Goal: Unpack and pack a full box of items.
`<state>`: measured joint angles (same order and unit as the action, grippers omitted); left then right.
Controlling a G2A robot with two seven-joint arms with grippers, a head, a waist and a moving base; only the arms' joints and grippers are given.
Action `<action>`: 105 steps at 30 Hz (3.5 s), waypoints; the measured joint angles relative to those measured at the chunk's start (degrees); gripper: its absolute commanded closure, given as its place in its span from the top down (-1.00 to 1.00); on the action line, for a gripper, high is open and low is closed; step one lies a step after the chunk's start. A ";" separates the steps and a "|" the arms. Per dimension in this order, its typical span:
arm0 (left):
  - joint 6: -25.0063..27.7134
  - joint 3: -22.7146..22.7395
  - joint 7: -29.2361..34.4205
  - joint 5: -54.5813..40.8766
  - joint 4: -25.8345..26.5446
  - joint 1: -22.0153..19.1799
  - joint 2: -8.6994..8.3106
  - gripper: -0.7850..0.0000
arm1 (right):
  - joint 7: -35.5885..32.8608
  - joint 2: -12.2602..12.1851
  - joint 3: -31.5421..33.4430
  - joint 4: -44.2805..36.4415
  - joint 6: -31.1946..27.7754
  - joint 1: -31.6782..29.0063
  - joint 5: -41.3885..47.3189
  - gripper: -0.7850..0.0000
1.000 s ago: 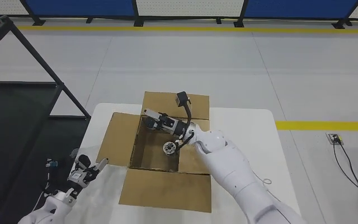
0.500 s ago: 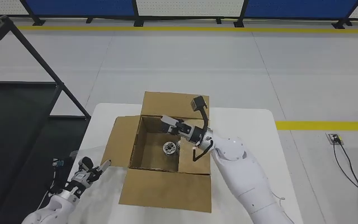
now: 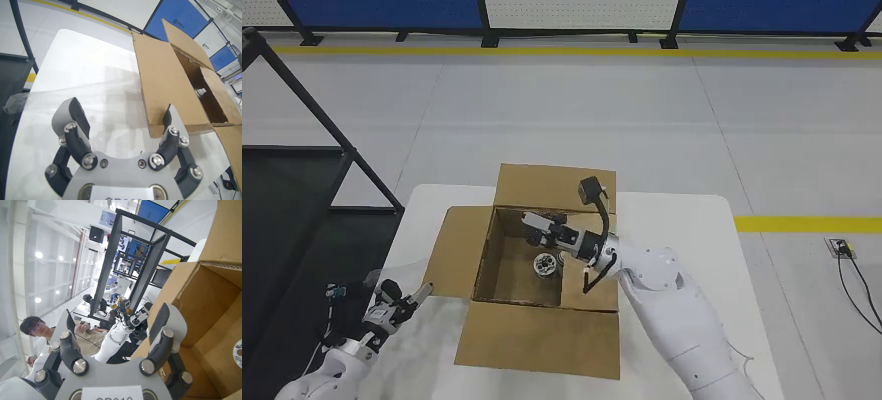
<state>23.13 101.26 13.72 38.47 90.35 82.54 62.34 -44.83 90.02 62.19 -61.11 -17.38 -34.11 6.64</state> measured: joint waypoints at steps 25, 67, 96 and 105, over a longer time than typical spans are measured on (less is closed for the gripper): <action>7.56 4.86 -9.38 -4.80 5.85 8.72 0.17 1.00 | 7.34 14.09 -20.75 31.04 -1.71 18.35 9.16 1.00; 8.10 4.69 -7.68 -4.82 4.04 7.90 0.19 1.00 | 6.10 20.83 -20.03 44.17 -3.96 22.14 6.93 1.00; 7.20 10.31 -10.38 -2.79 15.40 13.73 0.25 1.00 | -1.32 16.39 -12.42 41.30 -17.30 22.55 6.43 1.00; 7.62 14.65 -7.94 -2.90 23.24 14.27 -0.04 1.00 | -6.31 9.92 -5.20 29.26 -22.36 15.53 5.20 1.00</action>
<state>30.75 115.92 5.78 35.57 113.59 96.81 62.30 -51.13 99.94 56.99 -31.86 -39.74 -18.59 11.84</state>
